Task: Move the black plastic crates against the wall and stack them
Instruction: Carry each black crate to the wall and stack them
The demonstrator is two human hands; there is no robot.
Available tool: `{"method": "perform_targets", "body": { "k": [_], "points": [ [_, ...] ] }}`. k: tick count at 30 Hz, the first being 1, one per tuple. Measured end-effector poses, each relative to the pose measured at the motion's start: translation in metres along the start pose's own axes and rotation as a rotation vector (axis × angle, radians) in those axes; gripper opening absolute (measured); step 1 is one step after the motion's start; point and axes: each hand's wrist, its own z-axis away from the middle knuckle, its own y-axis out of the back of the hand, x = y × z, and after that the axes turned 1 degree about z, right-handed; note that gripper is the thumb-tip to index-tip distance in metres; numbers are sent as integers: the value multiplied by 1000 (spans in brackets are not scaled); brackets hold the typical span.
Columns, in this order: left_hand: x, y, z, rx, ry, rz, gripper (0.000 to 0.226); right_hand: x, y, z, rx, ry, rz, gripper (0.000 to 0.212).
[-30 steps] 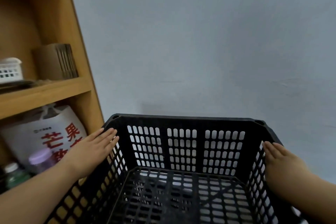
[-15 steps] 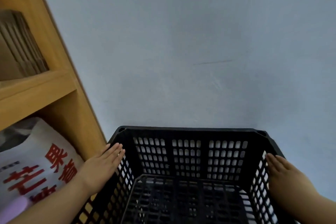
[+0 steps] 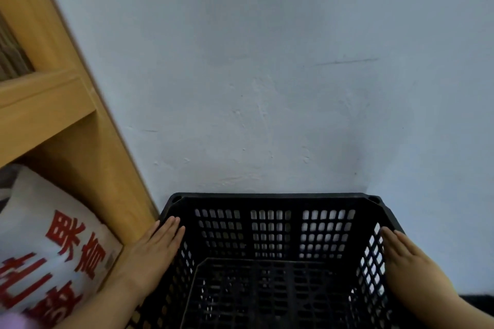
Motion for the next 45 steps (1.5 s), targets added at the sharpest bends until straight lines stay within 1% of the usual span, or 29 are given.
{"method": "perform_targets", "body": {
  "k": [2, 4, 5, 7, 9, 11, 13, 15, 16, 18, 19, 20, 21, 22, 23, 25, 26, 27, 28, 30, 33, 35, 37, 39, 40, 41, 42, 43, 45],
  "points": [
    [1, -4, 0, -5, 53, 12, 115, 3, 2, 0, 17, -6, -9, 53],
    [8, 9, 0, -96, 107, 73, 117, 3, 8, -4, 44, -30, 0, 53],
    [9, 7, 0, -67, 120, 96, 107, 3, 10, -6, 55, -39, -1, 54],
    [13, 7, 1, -88, 112, 167, 86, 1, 8, -7, 79, -46, -3, 53],
    [16, 6, 0, -85, 158, 177, 81, 0, 10, -7, 49, -66, 32, 47],
    [18, 4, 2, -85, 167, 195, 81, -3, 12, -5, -41, -80, 49, 47],
    [19, 3, 2, -82, 169, 185, 82, -3, 13, -3, -95, -81, 41, 60],
    [20, 3, 2, -88, 175, 177, 84, -2, 14, -1, -123, -108, 24, 58],
    [19, 3, 1, -100, 172, 175, 85, 1, 16, 1, -158, -128, 22, 62],
    [18, 0, 0, -105, 182, 190, 88, 0, 25, -2, -216, -86, 126, 75],
    [17, -2, -1, -100, 184, 198, 89, -5, 36, -3, -281, -71, 185, 79],
    [17, -2, 0, -104, 185, 196, 90, -5, 39, -3, -271, -62, 243, 72],
    [17, -3, 0, -114, 182, 194, 90, -5, 43, -2, -356, 14, 245, 63],
    [17, -2, -1, -128, 180, 192, 90, -7, 49, -4, -472, 26, 199, 58],
    [17, -4, -1, -126, 171, 184, 89, -8, 50, -6, -525, 14, 173, 57],
    [17, -3, -1, -132, 169, 157, 89, -5, 39, 1, -448, -8, 87, 63],
    [17, -2, 0, -132, 166, 148, 89, -4, 40, 3, -430, -13, 132, 68],
    [17, -4, -1, -119, 163, 152, 89, -3, 41, 3, -419, -49, 121, 66],
    [18, -5, -1, -105, 164, 155, 89, -2, 35, 5, -322, -86, 96, 55],
    [20, -1, 0, -100, 165, 142, 88, -3, 27, 10, -296, -130, 48, 41],
    [19, 2, -1, -73, 134, 126, 86, -3, 24, 10, -224, -99, 77, 41],
    [18, 2, -3, -55, 102, 113, 83, -1, 22, 8, -243, -96, 31, 49],
    [18, 3, -4, -46, 74, 151, 81, 0, 15, 9, -188, -79, 25, 48],
    [15, -1, -4, 46, 19, 143, 91, 1, 8, 11, -146, -74, -3, 56],
    [13, -1, -4, 57, 14, 112, 103, 2, 6, 10, -129, -74, -16, 57],
    [11, 2, -3, 15, 58, 133, 111, 2, 5, 10, -124, -69, -22, 57],
    [10, 2, -4, 48, 62, 143, 113, 2, 5, 10, -130, -74, -30, 58],
    [9, -1, -4, 22, 49, 119, 111, 2, 3, 11, -121, -75, -39, 58],
    [8, -6, -4, 49, 47, 115, 109, 2, 4, 10, -67, -82, -25, 58]
  ]
}}
